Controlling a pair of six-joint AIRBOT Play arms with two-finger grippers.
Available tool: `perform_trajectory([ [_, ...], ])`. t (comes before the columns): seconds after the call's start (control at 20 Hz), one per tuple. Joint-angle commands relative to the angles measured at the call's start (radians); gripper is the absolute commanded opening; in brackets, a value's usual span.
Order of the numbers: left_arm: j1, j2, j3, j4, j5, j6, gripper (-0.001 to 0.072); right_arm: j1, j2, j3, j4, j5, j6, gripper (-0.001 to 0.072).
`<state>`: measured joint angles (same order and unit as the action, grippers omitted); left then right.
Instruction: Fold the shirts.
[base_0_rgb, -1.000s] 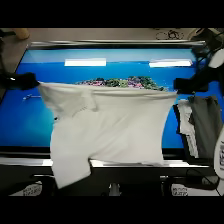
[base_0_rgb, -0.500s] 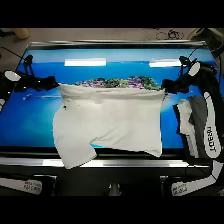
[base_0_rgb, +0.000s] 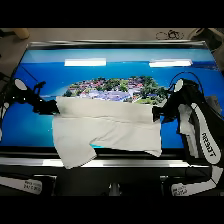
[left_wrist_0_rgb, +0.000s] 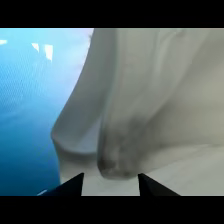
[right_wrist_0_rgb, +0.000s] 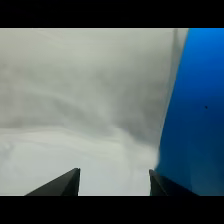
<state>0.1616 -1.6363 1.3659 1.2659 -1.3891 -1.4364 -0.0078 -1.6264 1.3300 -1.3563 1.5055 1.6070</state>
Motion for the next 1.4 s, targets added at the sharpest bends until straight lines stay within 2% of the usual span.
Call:
perform_trajectory([
  [0.0, 0.034, 0.061, 0.019, 0.018, -0.095, 0.001, 0.0457, -0.006, 0.079, -0.013, -0.019, 0.056, 0.008, 0.0509],
  [0.15, 0.098, 0.210, -0.066, 0.018, -0.130, 0.022, 0.0457, -0.085, 0.233, -0.103, -0.012, 0.094, 0.011, 0.0508],
  [0.3, 0.137, 0.399, -0.420, 0.016, -0.085, 0.044, 0.0456, -0.095, 0.406, -0.356, -0.006, 0.018, -0.016, 0.0506],
  [0.45, 0.142, 0.537, -0.731, 0.000, -0.011, 0.077, 0.0454, -0.095, 0.497, -0.488, -0.006, -0.032, -0.022, 0.0502],
  [0.55, 0.142, 0.572, -0.846, -0.050, 0.054, 0.084, 0.0454, -0.095, 0.509, -0.505, 0.005, -0.031, -0.021, 0.0495],
  [0.75, 0.142, 0.566, -0.927, -0.167, 0.181, 0.105, 0.0454, -0.095, 0.509, -0.546, 0.014, -0.040, -0.018, 0.0511],
  [0.85, 0.142, 0.562, -0.932, -0.167, 0.215, 0.104, 0.0452, -0.095, 0.509, -0.582, 0.027, -0.051, -0.022, 0.0575],
  [0.9, 0.142, 0.558, -0.932, -0.168, 0.229, 0.101, 0.0427, -0.095, 0.509, -0.610, 0.041, -0.072, -0.023, 0.0581],
  [1.0, 0.142, 0.546, -0.932, -0.168, 0.237, 0.101, 0.0318, -0.095, 0.509, -0.687, 0.092, -0.145, -0.023, 0.0598],
  [1.05, 0.142, 0.547, -0.931, -0.167, 0.233, 0.102, 0.0039, -0.095, 0.508, -0.724, 0.131, -0.181, -0.032, 0.0598],
  [1.3, 0.142, 0.555, -0.921, -0.167, 0.203, 0.106, 0.0024, -0.095, 0.507, -0.833, 0.195, -0.293, -0.048, 0.0587],
  [1.35, 0.142, 0.560, -0.919, -0.167, 0.196, 0.106, 0.0024, -0.095, 0.507, -0.844, 0.195, -0.312, -0.048, 0.0565],
])
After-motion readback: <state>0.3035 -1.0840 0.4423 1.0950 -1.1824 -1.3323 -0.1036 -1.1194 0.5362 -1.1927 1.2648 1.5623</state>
